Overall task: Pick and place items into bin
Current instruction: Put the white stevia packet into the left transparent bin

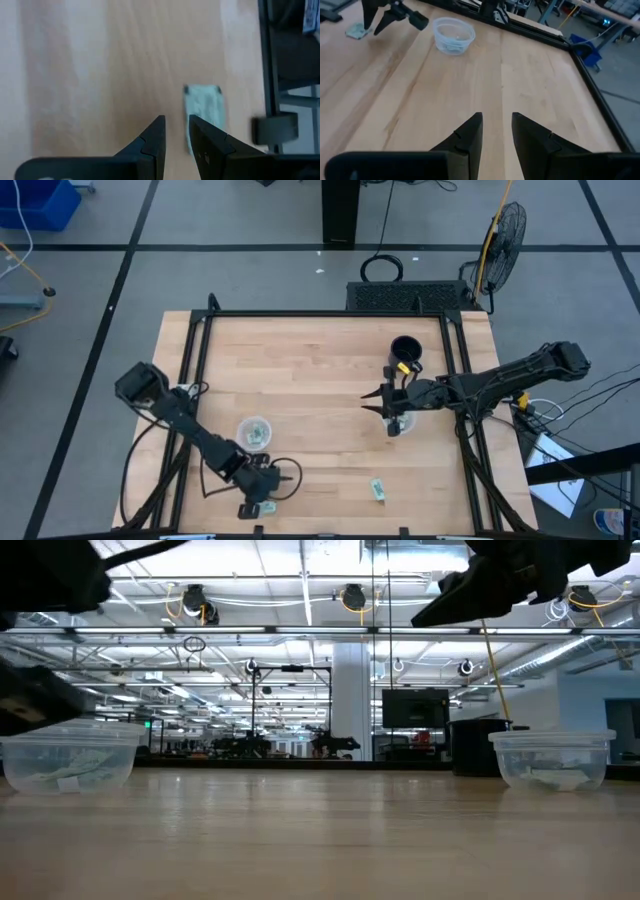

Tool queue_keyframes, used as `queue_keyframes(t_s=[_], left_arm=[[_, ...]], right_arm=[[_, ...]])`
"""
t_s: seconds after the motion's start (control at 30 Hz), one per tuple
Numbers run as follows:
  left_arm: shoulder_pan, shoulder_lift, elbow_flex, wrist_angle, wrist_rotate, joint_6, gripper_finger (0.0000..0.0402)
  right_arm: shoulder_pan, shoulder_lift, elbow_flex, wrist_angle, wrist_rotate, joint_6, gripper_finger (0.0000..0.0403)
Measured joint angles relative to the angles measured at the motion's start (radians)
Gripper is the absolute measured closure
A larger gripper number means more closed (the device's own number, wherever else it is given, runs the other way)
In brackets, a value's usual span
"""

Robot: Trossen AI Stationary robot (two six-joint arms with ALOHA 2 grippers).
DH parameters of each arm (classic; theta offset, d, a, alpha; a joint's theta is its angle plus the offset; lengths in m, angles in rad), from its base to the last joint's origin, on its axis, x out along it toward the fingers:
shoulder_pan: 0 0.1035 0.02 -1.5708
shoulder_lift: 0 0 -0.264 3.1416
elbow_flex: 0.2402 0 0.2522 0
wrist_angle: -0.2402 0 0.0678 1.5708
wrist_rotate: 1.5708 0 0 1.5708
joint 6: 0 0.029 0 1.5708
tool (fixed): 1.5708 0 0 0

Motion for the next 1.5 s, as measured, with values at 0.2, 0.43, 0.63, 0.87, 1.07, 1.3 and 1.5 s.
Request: queue_keyframes(t_s=[0.2, 0.43, 0.63, 0.87, 1.07, 1.3, 1.5], left_arm=[[-0.06, 0.011, 0.0, 0.003, 0.0, -0.013, 0.0311], [-0.113, 0.011, 0.001, -0.019, -0.057, -0.03, 0.0311], [-0.124, 0.01, 0.003, -0.098, -0.101, -0.022, 0.0311], [-0.114, 0.02, 0.005, -0.094, -0.098, 0.072, 0.0311], [-0.11, 0.021, 0.004, -0.094, -0.09, 0.104, 0.0312], [-0.108, 0.023, 0.002, -0.053, -0.099, 0.084, 0.0311], [-0.105, 0.023, 0.001, -0.045, -0.108, 0.074, 0.0312]], right_arm=[[0.0, 0.0, 0.0, 0.0, 0.0, 0.077, 0.0303], [0.001, 0.0, 0.0, 0.0, -0.001, 0.158, 0.0303], [0.003, 0.0, 0.0, 0.0, -0.003, 0.161, 0.0303], [0.002, 0.0, 0.0, 0.0, -0.002, 0.192, 0.0303], [0.002, 0.0, 0.0, 0.0, -0.002, 0.217, 0.0303], [0.002, 0.0, 0.0, 0.0, -0.002, 0.218, 0.0303], [0.002, 0.0, 0.0, 0.0, -0.001, 0.218, 0.0303]])
